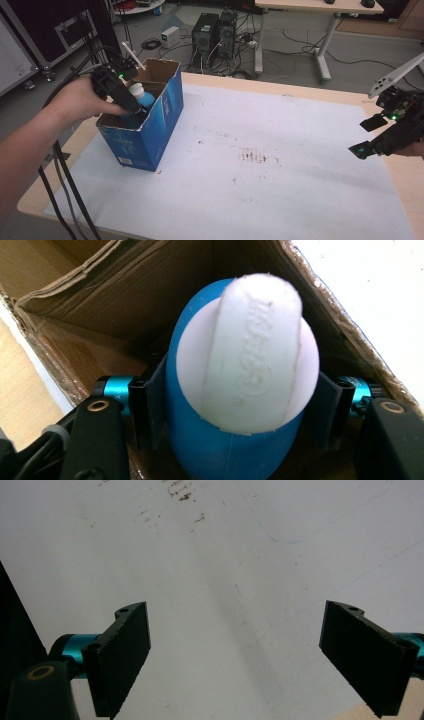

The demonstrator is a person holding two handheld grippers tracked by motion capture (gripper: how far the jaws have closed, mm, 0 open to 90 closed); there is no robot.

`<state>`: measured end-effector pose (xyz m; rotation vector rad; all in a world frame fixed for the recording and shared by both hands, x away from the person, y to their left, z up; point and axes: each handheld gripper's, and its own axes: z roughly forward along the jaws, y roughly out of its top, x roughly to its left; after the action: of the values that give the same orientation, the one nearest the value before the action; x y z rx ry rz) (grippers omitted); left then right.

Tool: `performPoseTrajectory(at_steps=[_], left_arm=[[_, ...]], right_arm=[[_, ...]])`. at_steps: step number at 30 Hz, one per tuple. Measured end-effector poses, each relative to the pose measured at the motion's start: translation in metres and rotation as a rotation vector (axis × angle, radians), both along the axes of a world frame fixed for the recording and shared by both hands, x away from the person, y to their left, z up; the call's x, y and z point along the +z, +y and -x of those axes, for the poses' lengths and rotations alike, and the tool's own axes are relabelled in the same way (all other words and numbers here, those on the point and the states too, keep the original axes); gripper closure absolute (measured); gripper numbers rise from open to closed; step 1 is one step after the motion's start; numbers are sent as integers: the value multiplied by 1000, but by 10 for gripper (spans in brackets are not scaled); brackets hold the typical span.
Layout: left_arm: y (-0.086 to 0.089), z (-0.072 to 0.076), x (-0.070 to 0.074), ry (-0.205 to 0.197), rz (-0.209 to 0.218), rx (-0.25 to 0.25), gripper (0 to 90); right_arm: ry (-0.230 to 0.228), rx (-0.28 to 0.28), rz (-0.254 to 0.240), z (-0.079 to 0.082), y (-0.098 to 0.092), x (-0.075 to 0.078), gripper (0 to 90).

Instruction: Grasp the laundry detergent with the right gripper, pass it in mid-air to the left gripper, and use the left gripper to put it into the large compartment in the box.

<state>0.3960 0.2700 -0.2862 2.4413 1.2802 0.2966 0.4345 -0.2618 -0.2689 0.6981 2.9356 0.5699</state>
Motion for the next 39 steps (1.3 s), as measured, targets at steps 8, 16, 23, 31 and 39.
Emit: performPoseTrajectory(at_steps=[8,16,23,31,39], left_arm=[[0,1,6,7,-7,-9,306],[-5,7,29,-8,-22,-45,241],[-27,7,66,-48,-41,-122,210],[-81,-2,86,-47,-35,-268,210],[-129,-14,78,-25,-45,-388,210]], right_arm=[[-2,16,-5,0,2,-1,125],[7,23,-8,2,5,0,125],[3,24,-21,5,6,2,125],[-6,13,-39,10,7,6,125],[-6,13,-45,15,13,9,125]])
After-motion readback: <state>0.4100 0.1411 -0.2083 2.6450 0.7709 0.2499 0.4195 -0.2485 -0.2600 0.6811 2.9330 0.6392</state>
